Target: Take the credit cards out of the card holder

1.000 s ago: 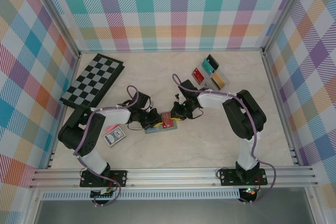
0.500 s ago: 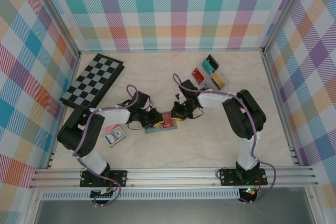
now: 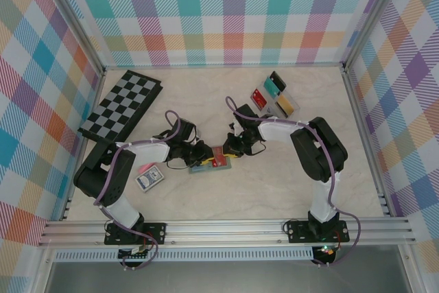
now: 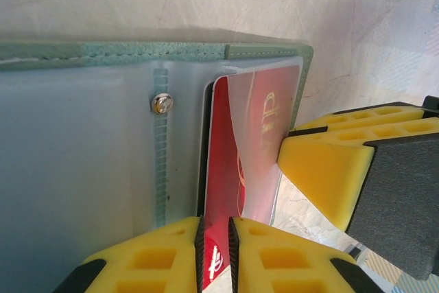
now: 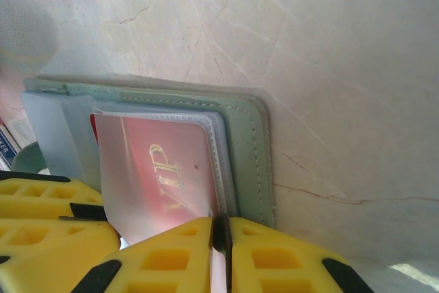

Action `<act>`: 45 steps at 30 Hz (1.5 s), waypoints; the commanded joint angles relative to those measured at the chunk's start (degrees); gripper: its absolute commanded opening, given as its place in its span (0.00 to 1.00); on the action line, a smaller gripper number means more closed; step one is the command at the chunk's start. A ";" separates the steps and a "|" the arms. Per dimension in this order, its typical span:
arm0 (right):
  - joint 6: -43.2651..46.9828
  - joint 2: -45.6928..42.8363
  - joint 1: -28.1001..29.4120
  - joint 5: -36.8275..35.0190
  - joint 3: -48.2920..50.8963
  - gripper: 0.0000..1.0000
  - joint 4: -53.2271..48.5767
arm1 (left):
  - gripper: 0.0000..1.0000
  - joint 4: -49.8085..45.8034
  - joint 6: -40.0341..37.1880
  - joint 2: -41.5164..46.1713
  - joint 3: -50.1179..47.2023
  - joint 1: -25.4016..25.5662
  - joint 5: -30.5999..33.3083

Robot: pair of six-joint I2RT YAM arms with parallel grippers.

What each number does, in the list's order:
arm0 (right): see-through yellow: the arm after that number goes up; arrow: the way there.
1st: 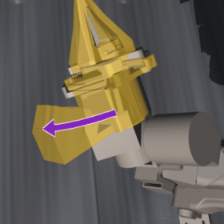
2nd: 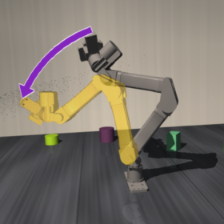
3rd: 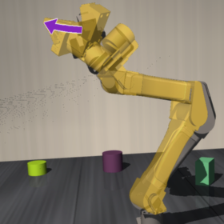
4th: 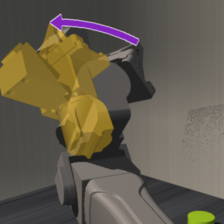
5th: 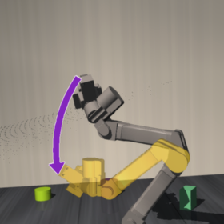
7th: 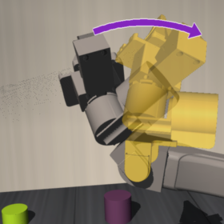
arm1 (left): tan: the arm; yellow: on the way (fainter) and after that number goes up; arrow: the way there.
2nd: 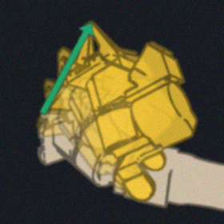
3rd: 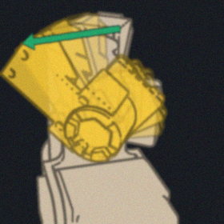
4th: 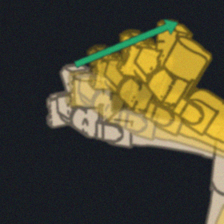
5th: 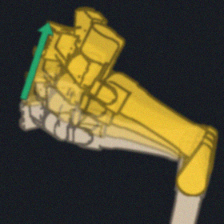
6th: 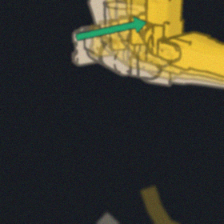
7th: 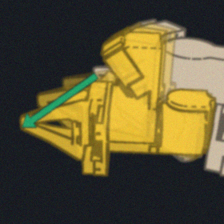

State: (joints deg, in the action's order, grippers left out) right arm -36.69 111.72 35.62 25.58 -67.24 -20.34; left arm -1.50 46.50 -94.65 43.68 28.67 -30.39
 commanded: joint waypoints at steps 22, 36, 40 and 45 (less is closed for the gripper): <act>-0.48 2.18 0.50 2.18 0.44 0.13 -0.18 | 0.19 -0.53 -0.41 -3.03 3.27 -0.29 -0.78; -1.28 2.18 0.51 3.10 1.15 0.12 0.92 | 0.09 3.35 1.44 -1.79 2.01 -0.42 -2.94; -1.54 2.05 0.51 3.49 1.24 0.11 1.18 | 0.08 5.15 1.11 -0.66 1.21 -0.40 -3.34; -2.44 1.84 0.51 4.45 1.67 0.11 2.20 | 0.12 6.19 0.41 -0.01 0.60 -0.43 -2.90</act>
State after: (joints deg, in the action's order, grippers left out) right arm -37.76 111.94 35.18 26.72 -67.09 -19.22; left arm -2.02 47.48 -96.60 44.40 28.36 -30.89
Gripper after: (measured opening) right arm 0.115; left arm 0.120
